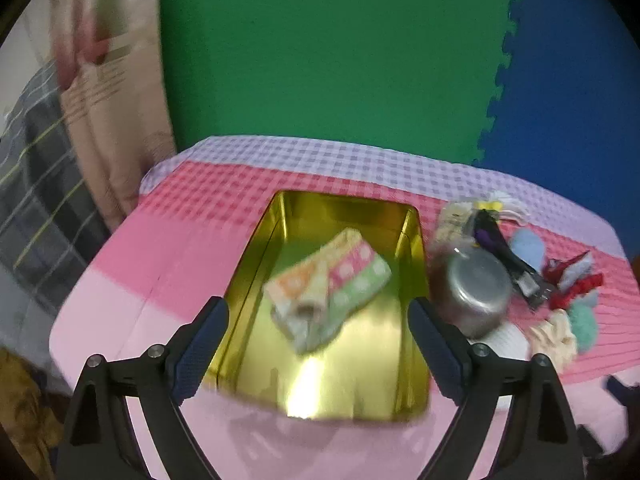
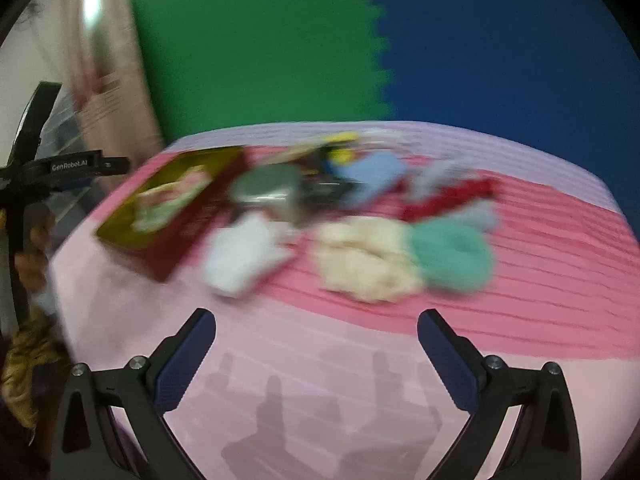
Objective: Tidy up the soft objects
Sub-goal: 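Grasp the white sock beside the steel bowl with the right gripper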
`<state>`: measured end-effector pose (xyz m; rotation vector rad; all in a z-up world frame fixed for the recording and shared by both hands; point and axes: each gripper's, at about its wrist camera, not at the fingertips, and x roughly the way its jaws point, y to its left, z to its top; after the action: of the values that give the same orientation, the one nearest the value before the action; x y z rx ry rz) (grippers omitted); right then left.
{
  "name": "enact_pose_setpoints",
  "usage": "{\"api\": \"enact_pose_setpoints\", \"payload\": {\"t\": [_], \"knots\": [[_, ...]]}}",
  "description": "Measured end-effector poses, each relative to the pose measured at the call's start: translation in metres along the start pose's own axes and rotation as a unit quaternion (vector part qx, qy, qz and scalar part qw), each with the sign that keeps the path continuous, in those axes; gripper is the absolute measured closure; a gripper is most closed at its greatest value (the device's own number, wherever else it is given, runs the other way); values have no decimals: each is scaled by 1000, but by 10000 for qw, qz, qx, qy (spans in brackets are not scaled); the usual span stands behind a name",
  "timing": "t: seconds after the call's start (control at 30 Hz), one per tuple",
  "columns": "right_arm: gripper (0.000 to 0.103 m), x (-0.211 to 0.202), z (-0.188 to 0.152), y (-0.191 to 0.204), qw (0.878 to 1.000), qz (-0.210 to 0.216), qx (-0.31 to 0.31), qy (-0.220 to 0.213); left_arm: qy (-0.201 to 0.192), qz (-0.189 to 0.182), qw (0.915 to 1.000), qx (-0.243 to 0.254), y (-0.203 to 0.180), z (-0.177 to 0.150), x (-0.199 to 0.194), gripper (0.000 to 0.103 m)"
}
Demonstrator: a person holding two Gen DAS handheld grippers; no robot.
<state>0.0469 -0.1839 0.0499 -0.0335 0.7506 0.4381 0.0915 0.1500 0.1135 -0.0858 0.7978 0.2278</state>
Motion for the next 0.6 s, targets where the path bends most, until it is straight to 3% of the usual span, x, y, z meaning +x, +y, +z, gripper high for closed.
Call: {"api": "enact_pose_setpoints", "payload": {"t": [0.1,0.3,0.47,0.6], "knots": [[0,21,12,24,9989,224,-369,169,-90,-9,9998,-181,-3,-22,-28,8],[0,63,29,47,9948,632,-579,547,117,187,9988,-435,5,-73,-57,7],[0,95,38,50,9939,584,-599,725,446,263,9951,-838,24,-109,-54,8],[0,109,41,51,9934,402,-668,846,617,295,9944,-808,26,-115,-42,8]]}}
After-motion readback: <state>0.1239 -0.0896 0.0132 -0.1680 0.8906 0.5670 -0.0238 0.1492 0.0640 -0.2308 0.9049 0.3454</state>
